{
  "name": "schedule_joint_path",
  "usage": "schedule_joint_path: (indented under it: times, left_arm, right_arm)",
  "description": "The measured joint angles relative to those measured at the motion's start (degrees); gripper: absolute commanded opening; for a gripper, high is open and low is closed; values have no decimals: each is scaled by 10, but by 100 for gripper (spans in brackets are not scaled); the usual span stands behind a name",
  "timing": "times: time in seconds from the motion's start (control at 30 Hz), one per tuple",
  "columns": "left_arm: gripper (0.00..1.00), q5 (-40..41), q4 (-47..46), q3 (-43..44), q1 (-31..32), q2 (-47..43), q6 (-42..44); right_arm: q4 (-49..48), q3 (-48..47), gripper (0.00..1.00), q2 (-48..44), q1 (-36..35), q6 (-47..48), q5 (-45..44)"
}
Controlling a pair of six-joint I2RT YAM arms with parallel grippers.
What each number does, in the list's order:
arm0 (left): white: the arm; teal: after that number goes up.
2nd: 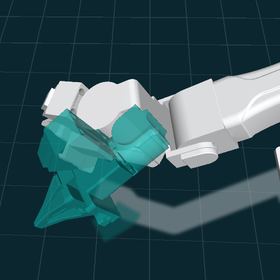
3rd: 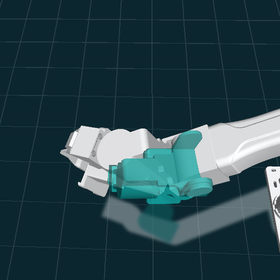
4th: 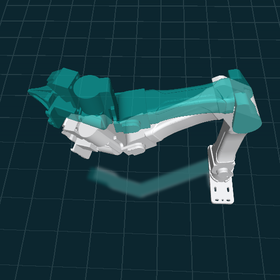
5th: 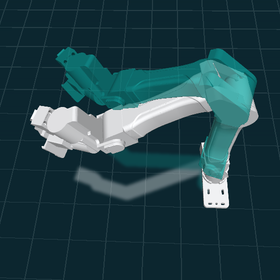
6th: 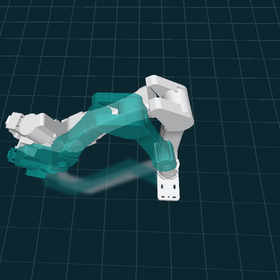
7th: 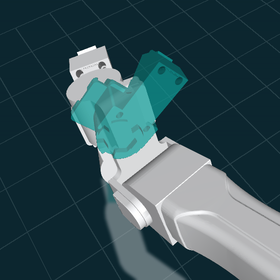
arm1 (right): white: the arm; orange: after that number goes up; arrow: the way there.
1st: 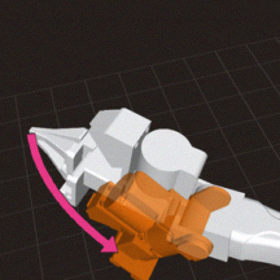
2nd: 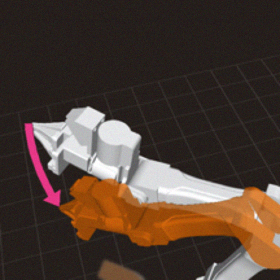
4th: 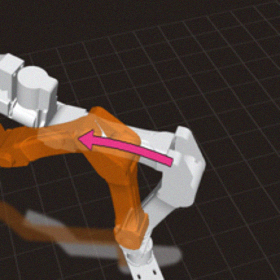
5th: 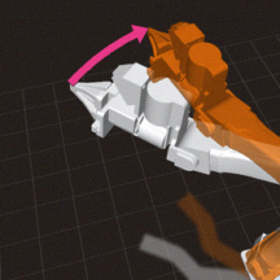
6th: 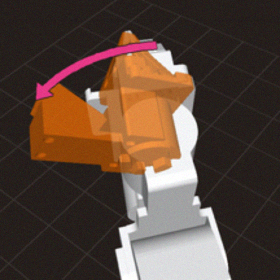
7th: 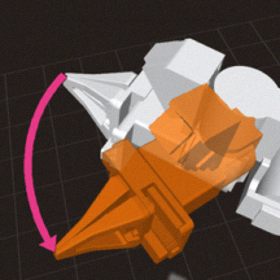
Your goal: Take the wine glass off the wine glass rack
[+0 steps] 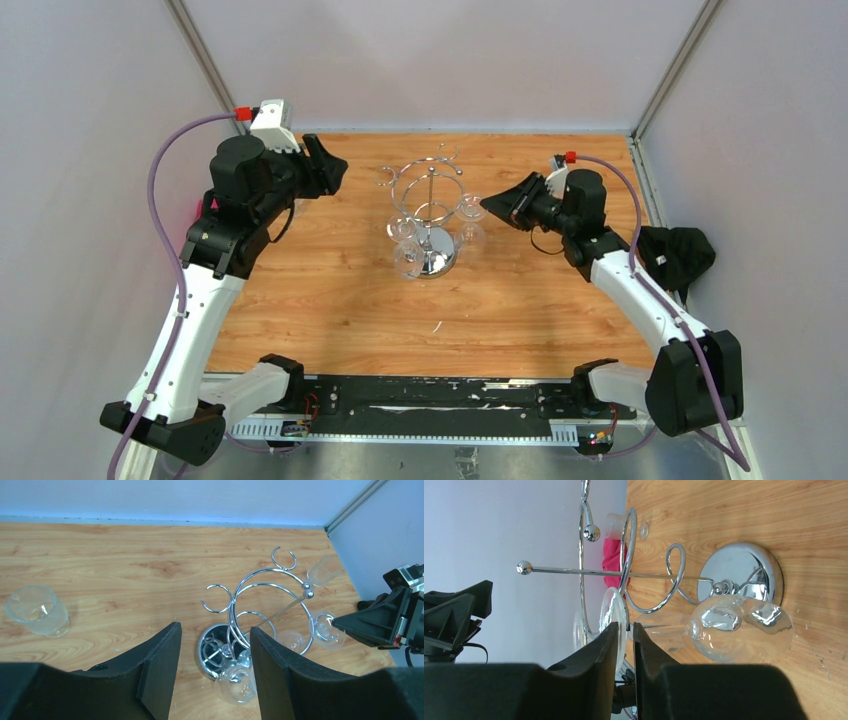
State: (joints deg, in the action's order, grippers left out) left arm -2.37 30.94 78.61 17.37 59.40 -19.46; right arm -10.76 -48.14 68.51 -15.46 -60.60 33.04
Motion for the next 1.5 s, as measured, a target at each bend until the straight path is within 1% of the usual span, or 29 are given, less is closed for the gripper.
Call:
schedule_joint_path:
  times: [0.07,0.2,0.33,0.47,0.6,0.87,0.9,1.0,1.1,1.2,1.23,1.27,1.3,1.5]
  left_arm:
    - [58,0,0,0,0,0,0]
    - [58,0,0,0,0,0,3]
    - [57,-1,0,0,0,0,4]
    - [57,-2,0,-2,0,0,5]
    - [57,-2,0,-3,0,0,4]
    - [56,-2,0,-3,0,0,5]
    - [56,-2,0,-3,0,0,6]
    - [56,-2,0,-3,0,0,7]
    - [56,-2,0,-3,0,0,8]
    - [56,-2,0,-3,0,0,8]
    - [56,-2,0,-3,0,0,8]
    - [56,-2,0,-3,0,0,8]
    - [56,-2,0,-3,0,0,8]
    - [56,-2,0,-3,0,0,8]
  right_arm:
    - [0,0,23,0,5,0,0]
    - [-1,0,17,0,10,1,0]
    - [-2,-1,14,0,10,1,4]
    - [-8,-1,8,6,11,-4,16]
    - [-16,-1,0,11,14,-14,29]
    - [-6,-1,0,6,14,-22,29]
    - [-2,-1,1,4,14,-22,29]
    - [9,-1,16,0,16,-21,30]
    - [13,-1,27,0,16,-20,34]
    - [19,-1,34,-1,16,-19,45]
    - [19,-1,34,-2,16,-18,47]
    - [20,-1,32,-2,16,-17,49]
    - [20,-1,28,-3,16,-17,51]
    - [23,-1,9,-5,16,-16,58]
